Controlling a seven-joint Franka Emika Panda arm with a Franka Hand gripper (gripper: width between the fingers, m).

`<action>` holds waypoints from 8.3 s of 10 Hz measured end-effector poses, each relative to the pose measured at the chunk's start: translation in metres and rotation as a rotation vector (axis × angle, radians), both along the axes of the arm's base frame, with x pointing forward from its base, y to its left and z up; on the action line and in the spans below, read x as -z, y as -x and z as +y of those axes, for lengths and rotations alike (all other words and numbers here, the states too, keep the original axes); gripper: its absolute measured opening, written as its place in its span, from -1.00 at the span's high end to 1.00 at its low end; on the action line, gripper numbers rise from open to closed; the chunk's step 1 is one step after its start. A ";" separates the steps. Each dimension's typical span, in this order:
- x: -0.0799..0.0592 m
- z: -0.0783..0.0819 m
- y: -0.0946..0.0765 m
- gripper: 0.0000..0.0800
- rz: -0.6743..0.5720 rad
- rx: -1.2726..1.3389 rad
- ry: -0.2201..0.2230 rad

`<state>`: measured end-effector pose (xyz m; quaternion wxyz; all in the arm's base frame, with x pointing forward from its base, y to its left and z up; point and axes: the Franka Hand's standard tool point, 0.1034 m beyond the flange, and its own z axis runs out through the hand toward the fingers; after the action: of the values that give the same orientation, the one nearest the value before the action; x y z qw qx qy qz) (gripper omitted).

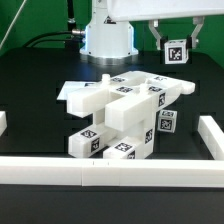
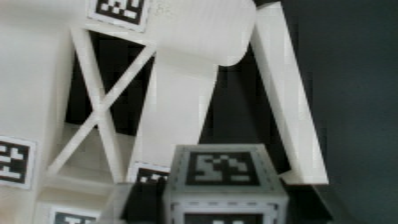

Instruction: Assemble chair

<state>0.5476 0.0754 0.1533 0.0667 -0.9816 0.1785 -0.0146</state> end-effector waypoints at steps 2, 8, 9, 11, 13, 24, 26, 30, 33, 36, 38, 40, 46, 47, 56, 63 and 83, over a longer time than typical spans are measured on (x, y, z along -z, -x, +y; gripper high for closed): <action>0.007 -0.027 0.000 0.29 0.023 -0.225 0.041; 0.006 -0.042 -0.019 0.29 0.031 -0.334 0.068; 0.008 -0.051 -0.022 0.29 0.029 -0.437 0.100; 0.007 -0.051 -0.034 0.29 0.022 -0.531 0.144; 0.011 -0.052 -0.034 0.29 0.040 -0.550 0.146; 0.024 -0.052 -0.040 0.29 0.025 -0.558 0.166; 0.027 -0.053 -0.041 0.29 0.019 -0.557 0.171; 0.030 -0.055 -0.040 0.29 0.024 -0.557 0.172; 0.030 -0.055 -0.040 0.29 0.024 -0.558 0.173; 0.030 -0.055 -0.040 -0.42 0.025 -0.558 0.173; 0.030 -0.056 -0.040 -0.59 0.024 -0.562 0.173; 0.021 -0.062 -0.050 -0.62 -0.029 -0.606 0.187; 0.022 -0.063 -0.045 -0.62 -0.036 -0.552 0.168; 0.026 -0.063 -0.041 -0.62 -0.005 -0.543 0.154; 0.030 -0.059 -0.042 0.30 -0.002 -0.512 0.141; 0.031 -0.058 -0.041 0.30 0.031 -0.070 0.109; 0.032 -0.049 -0.043 -0.62 0.001 -0.377 0.118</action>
Offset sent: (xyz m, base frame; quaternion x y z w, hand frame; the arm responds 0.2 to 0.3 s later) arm 0.0382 -0.0221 0.0044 -0.0156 -0.0564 -0.1626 0.9850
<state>0.5907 0.0261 0.1216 0.0106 -0.9998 -0.0096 -0.0120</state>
